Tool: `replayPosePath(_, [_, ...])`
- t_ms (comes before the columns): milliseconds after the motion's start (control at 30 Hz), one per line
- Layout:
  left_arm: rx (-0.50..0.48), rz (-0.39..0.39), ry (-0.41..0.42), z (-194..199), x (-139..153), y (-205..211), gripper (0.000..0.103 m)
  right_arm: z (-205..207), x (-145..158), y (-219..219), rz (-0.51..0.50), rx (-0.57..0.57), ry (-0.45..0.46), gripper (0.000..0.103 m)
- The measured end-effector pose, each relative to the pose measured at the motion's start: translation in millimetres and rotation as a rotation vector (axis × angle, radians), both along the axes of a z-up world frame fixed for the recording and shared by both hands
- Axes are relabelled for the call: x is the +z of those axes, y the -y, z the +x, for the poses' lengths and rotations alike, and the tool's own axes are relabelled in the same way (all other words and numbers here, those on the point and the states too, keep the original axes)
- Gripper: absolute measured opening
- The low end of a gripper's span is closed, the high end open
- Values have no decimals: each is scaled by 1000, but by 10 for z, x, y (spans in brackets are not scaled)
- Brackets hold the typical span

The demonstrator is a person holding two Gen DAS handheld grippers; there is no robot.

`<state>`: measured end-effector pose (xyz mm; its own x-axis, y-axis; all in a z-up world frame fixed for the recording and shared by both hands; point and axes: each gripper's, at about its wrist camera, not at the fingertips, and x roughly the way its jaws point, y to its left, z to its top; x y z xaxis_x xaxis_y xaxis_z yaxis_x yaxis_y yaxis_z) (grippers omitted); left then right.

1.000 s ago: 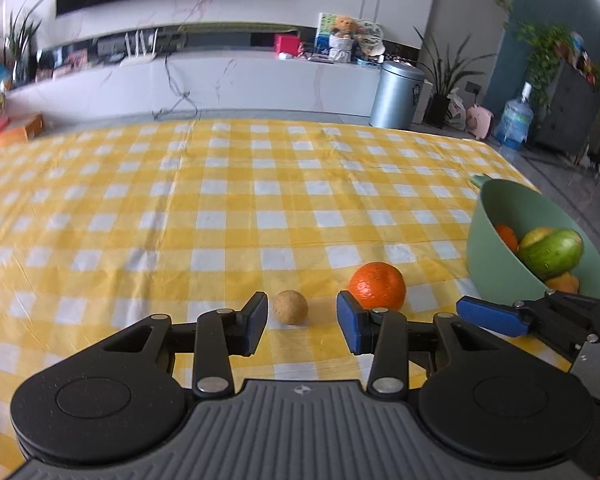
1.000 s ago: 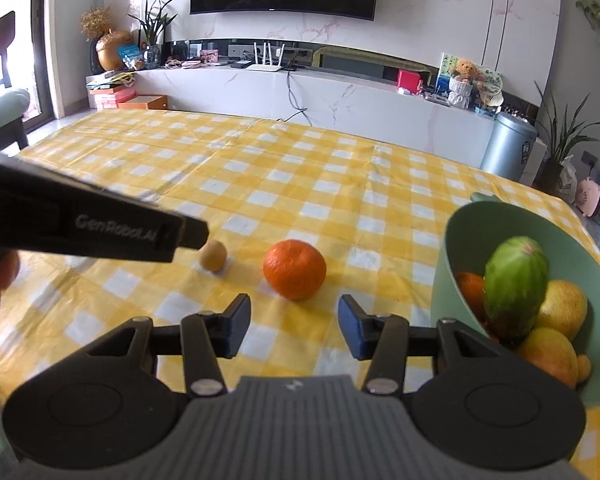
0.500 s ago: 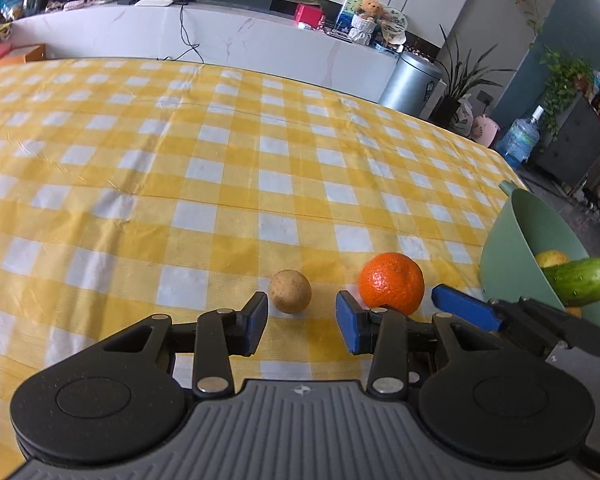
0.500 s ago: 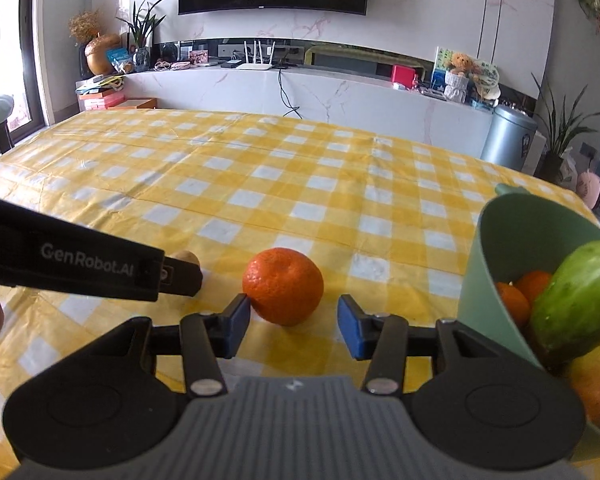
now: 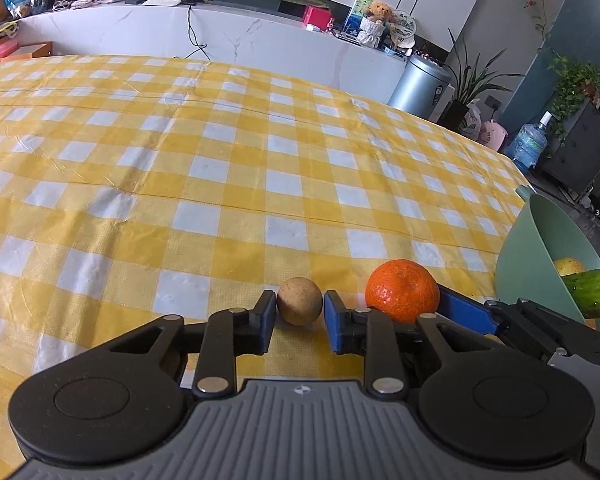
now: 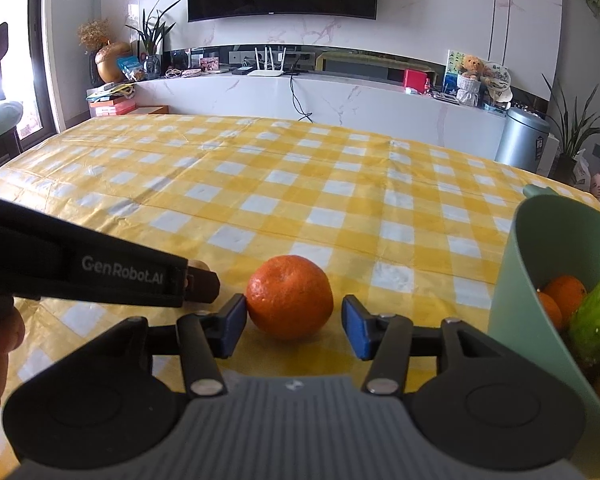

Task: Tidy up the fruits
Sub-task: 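Grasp the last kiwi with the left tool while the right tool grasps the tangerine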

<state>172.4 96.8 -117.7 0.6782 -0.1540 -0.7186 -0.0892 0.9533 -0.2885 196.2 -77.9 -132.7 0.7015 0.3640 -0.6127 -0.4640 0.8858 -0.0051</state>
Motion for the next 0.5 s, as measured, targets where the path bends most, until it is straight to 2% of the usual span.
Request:
replayPosePath(133, [-3,2,5,-2,-2,3,28,44,-19,12,18,2,-22,45])
replayPosePath(500, [8,24,24,-87,106,24,28,-64,41,-4,3,23,6,42])
